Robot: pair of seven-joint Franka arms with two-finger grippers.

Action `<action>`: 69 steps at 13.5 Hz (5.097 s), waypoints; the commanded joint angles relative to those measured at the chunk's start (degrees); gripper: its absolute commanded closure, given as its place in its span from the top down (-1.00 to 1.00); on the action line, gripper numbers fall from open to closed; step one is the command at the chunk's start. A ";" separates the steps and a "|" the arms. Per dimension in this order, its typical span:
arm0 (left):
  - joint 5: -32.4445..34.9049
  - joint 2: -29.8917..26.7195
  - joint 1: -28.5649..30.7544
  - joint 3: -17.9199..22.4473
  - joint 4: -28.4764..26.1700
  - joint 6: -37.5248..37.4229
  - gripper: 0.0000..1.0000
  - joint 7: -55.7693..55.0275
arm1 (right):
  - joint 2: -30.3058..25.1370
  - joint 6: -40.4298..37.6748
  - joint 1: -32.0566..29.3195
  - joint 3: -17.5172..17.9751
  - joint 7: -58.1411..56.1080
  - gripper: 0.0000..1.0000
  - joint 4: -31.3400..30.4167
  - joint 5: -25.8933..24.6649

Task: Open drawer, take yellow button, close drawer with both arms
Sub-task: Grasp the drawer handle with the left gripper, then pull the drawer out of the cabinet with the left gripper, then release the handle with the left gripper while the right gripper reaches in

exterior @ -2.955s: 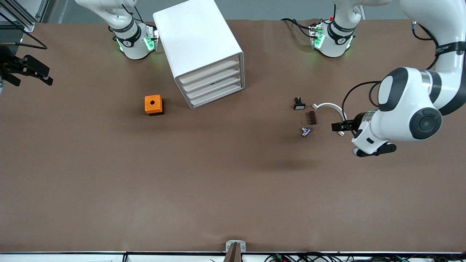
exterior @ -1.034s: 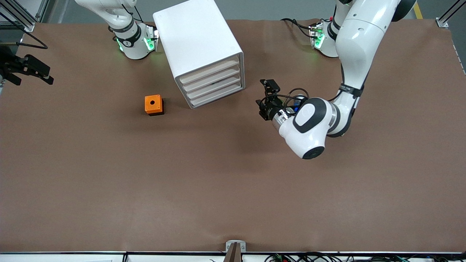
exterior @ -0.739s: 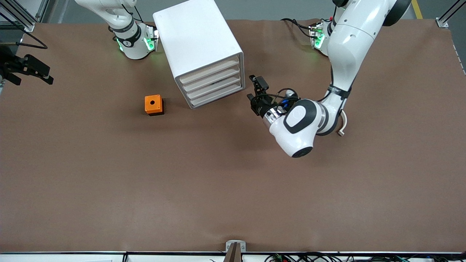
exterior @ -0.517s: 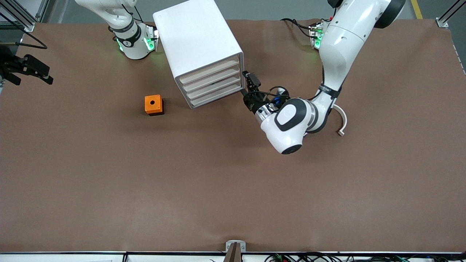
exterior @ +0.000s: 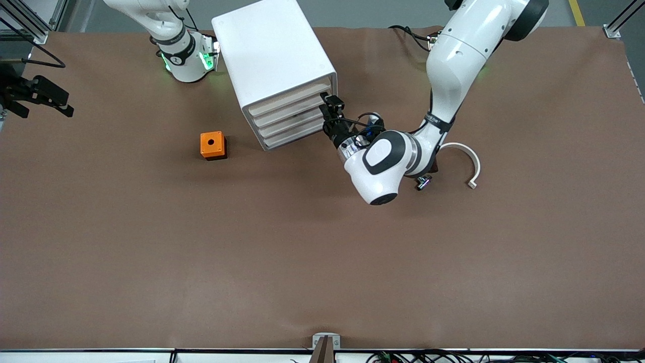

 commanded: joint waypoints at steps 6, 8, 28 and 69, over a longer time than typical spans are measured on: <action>-0.88 1.09 -3.31 0.28 -0.88 -1.09 -0.04 -4.84 | -0.97 0.07 0.02 0.12 -0.15 1.00 -0.91 -0.17; -0.79 1.09 -4.36 0.28 -1.24 -1.35 -0.04 -5.02 | -0.97 0.07 0.11 0.21 -0.15 1.00 -0.83 -0.17; -0.88 2.32 -4.64 0.99 -1.07 -1.27 -0.98 -4.93 | 1.75 -0.10 -0.41 0.21 0.03 1.00 2.69 -0.43; 6.06 1.62 5.83 13.54 9.48 1.99 1.00 48.81 | 10.10 0.32 23.64 0.56 53.51 1.00 5.24 8.09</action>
